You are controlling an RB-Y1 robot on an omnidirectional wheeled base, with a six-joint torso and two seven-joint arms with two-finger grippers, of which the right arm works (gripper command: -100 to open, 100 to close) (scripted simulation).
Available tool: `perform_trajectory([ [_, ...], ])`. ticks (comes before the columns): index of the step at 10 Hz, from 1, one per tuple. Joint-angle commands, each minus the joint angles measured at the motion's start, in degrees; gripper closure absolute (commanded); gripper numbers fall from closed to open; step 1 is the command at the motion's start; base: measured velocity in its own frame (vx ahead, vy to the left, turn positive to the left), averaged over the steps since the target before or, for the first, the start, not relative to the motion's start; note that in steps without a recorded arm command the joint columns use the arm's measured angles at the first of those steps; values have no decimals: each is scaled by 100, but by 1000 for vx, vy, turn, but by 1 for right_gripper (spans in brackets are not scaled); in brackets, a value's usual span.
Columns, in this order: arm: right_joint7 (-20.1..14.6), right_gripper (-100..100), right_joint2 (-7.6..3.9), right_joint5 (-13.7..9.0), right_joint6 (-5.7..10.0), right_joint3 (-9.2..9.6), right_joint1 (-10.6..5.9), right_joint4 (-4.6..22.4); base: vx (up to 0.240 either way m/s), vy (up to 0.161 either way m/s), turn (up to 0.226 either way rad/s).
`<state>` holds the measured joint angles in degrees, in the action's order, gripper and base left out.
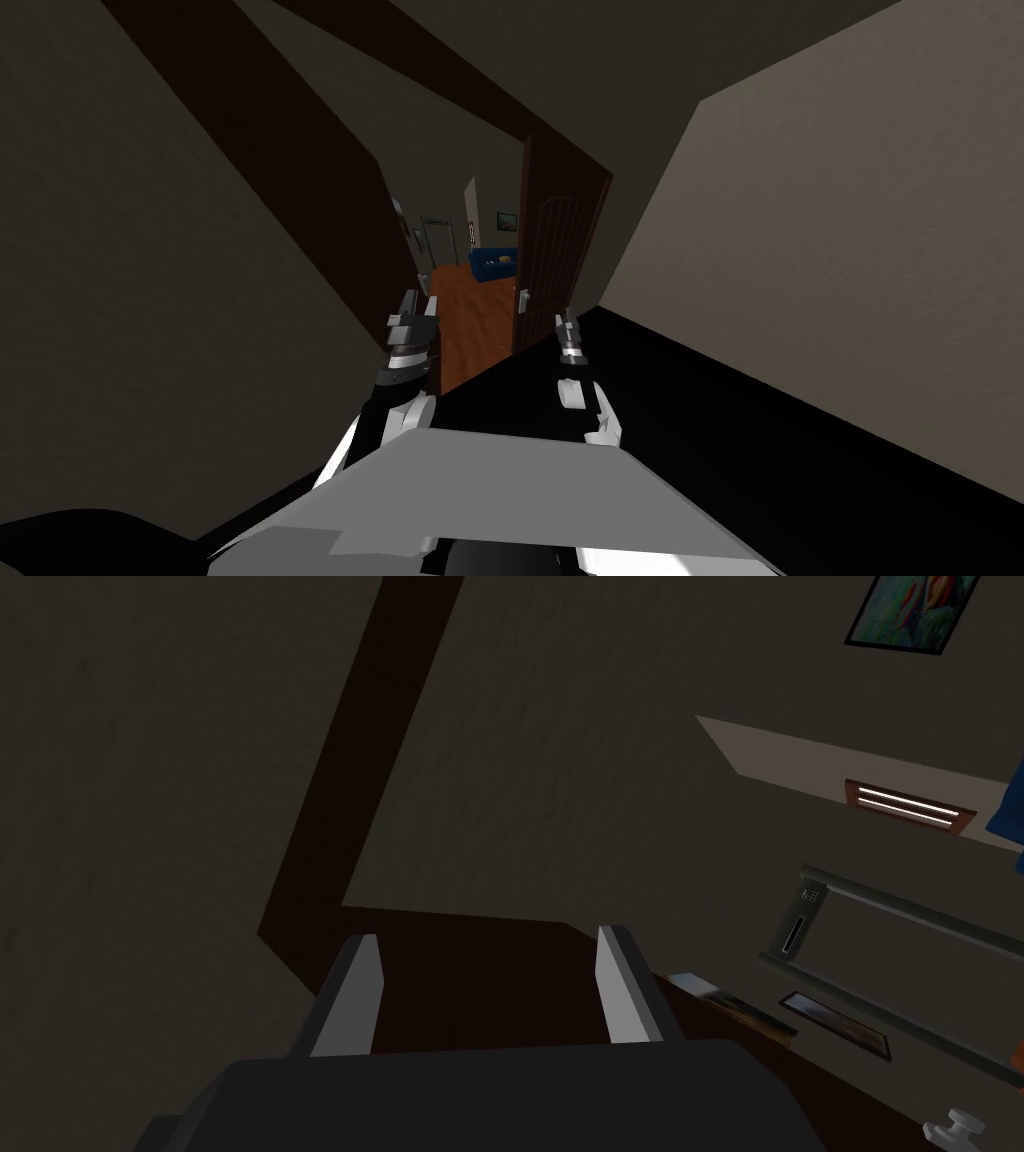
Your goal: Push the door open
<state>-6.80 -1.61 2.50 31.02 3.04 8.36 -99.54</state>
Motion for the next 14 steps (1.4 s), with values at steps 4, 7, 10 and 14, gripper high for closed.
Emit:
perform_trajectory([
  [4,1,-100,-8,-14,-8,91,-382,667,41,-53,35],
  [7,-9,-100,-23,-31,-15,176,-715,1219,40,-54,40],
  [10,-20,-100,-29,-49,-22,263,-1055,1727,61,-81,49],
  [14,-31,-100,-23,-67,-29,350,-1394,2312,43,-50,35],
])
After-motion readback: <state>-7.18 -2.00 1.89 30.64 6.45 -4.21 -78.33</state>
